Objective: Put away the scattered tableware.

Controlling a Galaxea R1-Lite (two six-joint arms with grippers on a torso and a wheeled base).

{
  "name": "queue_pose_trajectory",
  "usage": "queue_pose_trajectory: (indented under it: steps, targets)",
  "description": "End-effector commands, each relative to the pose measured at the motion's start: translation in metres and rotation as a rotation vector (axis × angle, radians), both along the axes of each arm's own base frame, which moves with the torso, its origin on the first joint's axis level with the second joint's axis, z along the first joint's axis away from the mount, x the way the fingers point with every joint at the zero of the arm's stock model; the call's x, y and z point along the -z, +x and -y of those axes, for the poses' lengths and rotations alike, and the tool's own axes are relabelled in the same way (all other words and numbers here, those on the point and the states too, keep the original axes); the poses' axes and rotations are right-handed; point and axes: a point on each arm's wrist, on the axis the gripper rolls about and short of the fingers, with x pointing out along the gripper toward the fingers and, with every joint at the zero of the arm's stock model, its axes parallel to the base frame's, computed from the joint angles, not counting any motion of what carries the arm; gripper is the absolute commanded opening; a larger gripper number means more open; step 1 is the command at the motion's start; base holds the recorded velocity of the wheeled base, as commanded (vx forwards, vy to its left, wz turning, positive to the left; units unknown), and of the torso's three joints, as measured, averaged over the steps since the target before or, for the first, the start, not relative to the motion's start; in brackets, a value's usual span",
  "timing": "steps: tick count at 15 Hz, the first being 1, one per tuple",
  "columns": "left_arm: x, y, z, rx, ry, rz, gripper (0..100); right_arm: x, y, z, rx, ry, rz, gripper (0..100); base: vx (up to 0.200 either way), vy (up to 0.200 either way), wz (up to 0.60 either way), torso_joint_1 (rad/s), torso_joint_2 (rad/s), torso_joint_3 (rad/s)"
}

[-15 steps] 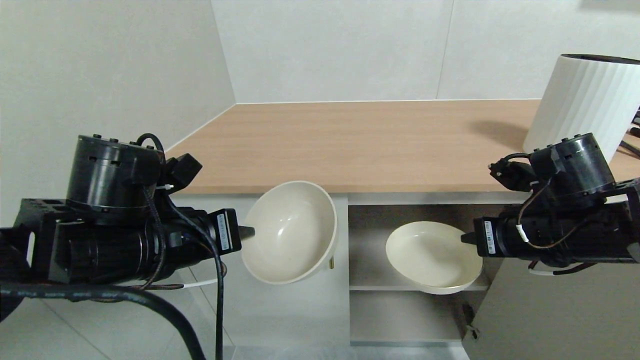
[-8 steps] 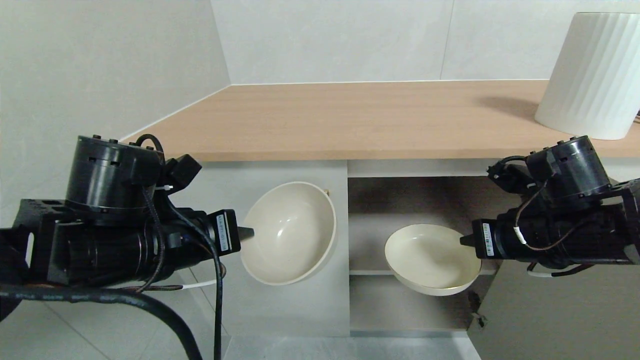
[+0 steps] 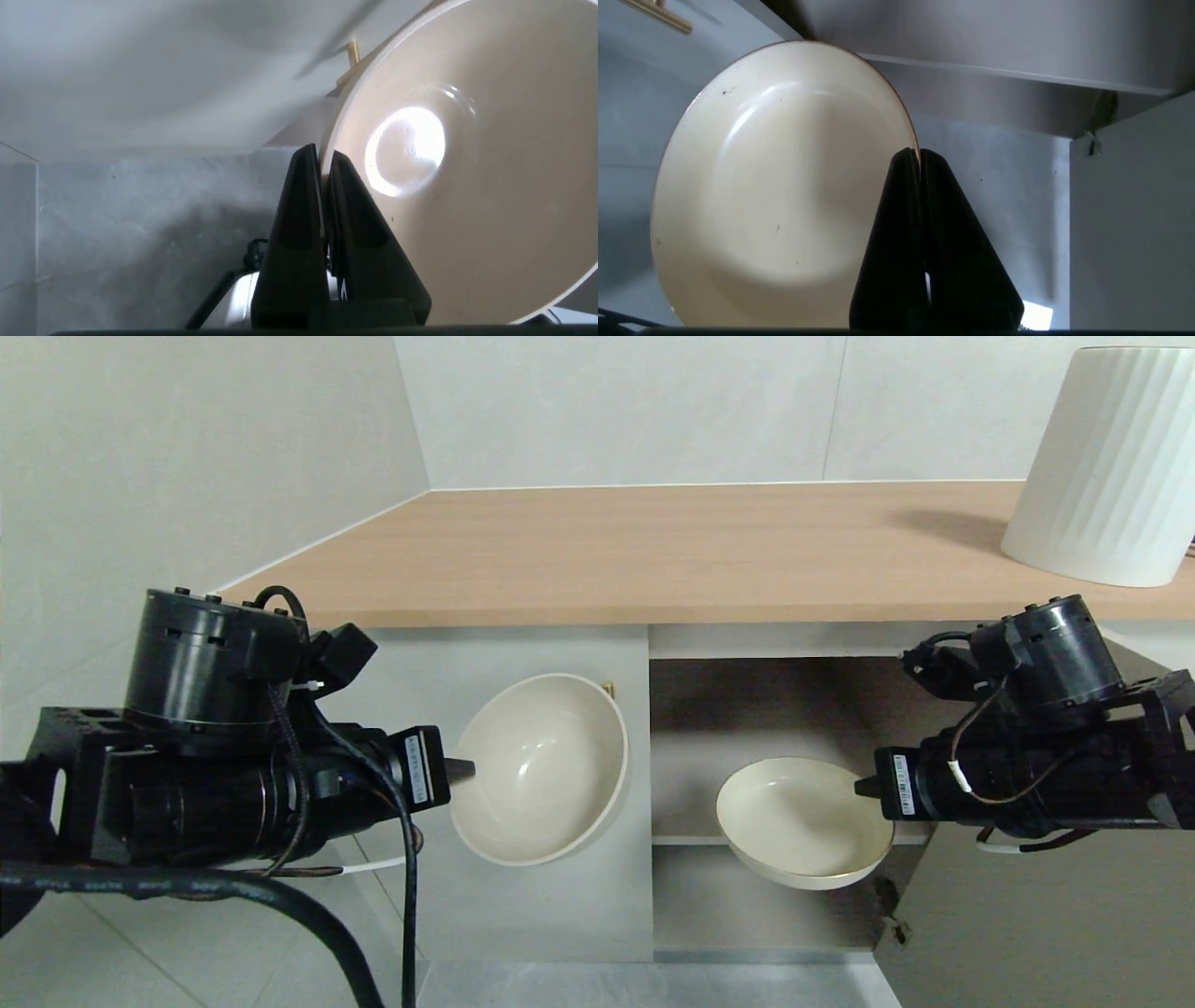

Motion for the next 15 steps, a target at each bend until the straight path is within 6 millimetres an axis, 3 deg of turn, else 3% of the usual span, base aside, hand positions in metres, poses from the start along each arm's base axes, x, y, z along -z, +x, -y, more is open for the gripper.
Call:
queue_pose_trajectory:
  steps: [1,5,7,11,14,15]
  targets:
    - [0.001,0.0,0.001,0.005,0.002,-0.003,0,0.014,0.01,-0.006,0.0,-0.013,-0.025,0,0.0,0.0,0.0,0.0,0.0,0.0]
    - [0.007,-0.002,0.006,0.029,0.015,-0.022,0,0.055,0.038,-0.019,0.027,-0.068,-0.083,0,0.0,0.0,0.0,0.0,0.0,0.0]
    - [0.008,-0.002,0.007,0.03,0.02,-0.028,0,0.085,0.059,-0.028,0.067,-0.088,-0.074,0,0.0,0.0,0.0,0.0,0.0,0.0]
    - [0.012,-0.001,0.008,0.044,0.042,-0.032,0,0.133,0.098,-0.021,0.163,-0.078,-0.04,0,0.0,0.0,0.0,0.0,0.0,0.0]
    - [0.014,-0.001,0.009,0.048,0.046,-0.041,0,0.155,0.124,-0.011,0.248,-0.07,0.015,0,0.0,0.0,0.0,0.0,0.0,0.0]
    - [0.014,-0.001,0.009,0.048,0.046,-0.041,0,0.155,0.124,-0.011,0.248,-0.07,0.015,0,0.0,0.0,0.0,0.0,0.0,0.0]
